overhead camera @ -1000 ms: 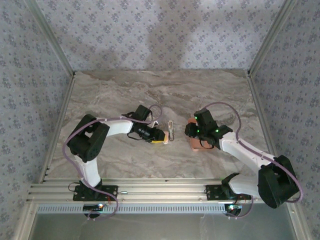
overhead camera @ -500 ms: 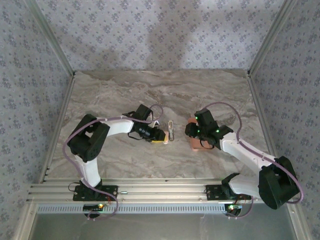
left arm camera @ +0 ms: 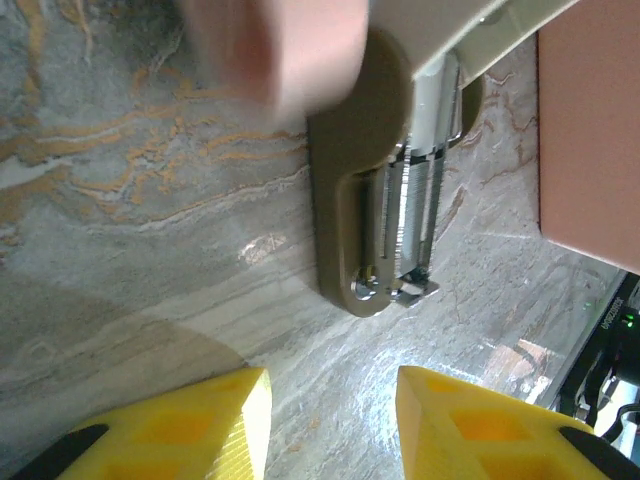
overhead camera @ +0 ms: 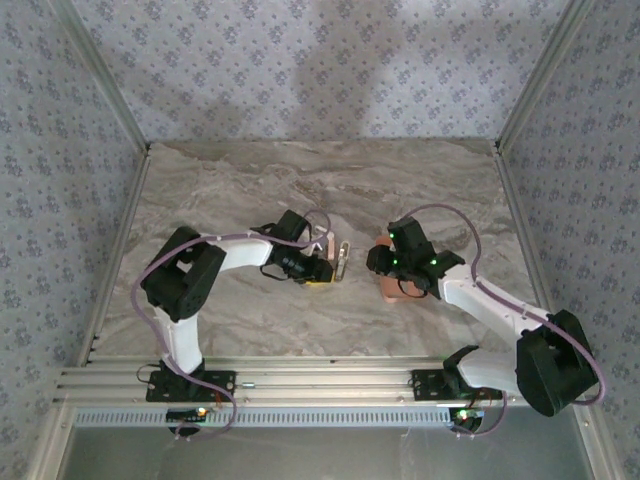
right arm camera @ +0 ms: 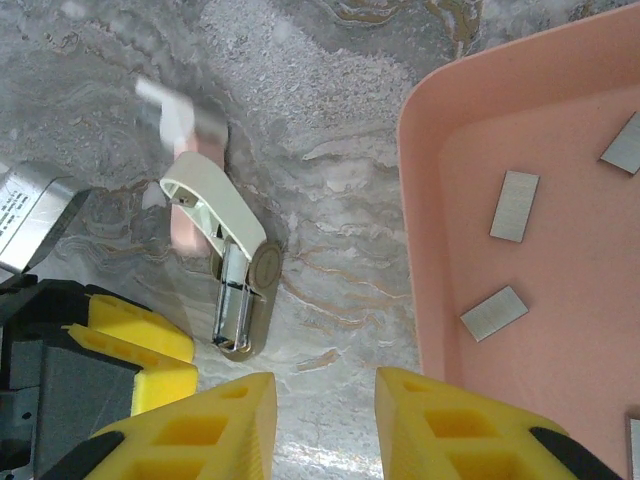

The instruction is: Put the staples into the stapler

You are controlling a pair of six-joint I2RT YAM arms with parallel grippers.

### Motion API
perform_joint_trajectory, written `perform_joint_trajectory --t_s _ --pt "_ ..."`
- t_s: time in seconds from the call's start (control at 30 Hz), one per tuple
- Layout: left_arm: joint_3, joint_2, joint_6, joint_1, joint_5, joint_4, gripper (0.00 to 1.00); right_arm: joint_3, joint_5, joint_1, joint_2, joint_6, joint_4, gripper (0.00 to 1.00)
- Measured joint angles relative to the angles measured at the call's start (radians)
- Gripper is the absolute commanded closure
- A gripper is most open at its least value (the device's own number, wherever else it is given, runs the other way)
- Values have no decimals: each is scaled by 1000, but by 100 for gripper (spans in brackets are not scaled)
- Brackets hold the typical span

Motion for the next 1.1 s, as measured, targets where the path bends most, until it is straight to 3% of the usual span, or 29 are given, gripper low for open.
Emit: perform_joint_trajectory --t_s 0.33,0.5,0.63,0.83,0.97,1.1 --pt "-67 -80 -3 0 -62 32 53 0 -2 5 1 -5 0 67" --pt "-90 -155 -19 61 -131 -39 50 25 -8 5 18 -26 -2 63" --pt "-79 -219 -30 124 -164 -73 46 125 -19 5 97 -68 -25 54" --pt "127 -190 42 187 -229 -206 35 307 -63 2 250 -132 -53 50" --pt "373 -71 143 190 -267 -293 34 383 -103 -15 332 -173 -90 49" --pt "489 19 213 200 -272 -335 36 491 -128 -36 443 -251 -141 49"
